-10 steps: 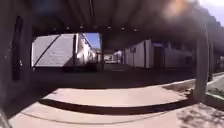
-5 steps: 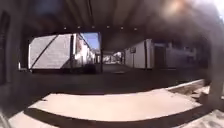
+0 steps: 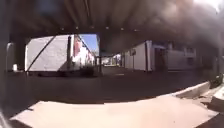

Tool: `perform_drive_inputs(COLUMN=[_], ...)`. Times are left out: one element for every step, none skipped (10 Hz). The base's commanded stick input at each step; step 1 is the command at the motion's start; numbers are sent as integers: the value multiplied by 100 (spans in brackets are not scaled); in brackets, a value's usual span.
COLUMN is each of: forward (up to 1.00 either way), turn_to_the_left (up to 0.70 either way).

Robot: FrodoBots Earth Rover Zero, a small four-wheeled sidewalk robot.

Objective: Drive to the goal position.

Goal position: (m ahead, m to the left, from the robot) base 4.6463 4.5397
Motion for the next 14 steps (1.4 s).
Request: perform_drive_inputs(forward=[70, 70, 70, 70, 70, 70, 70, 70, 70, 70, 70, 70, 70, 70], turn_to_the_left=[30, 35, 35, 35, 35, 35, 35, 35, 35, 35, 35, 35, 35, 35])
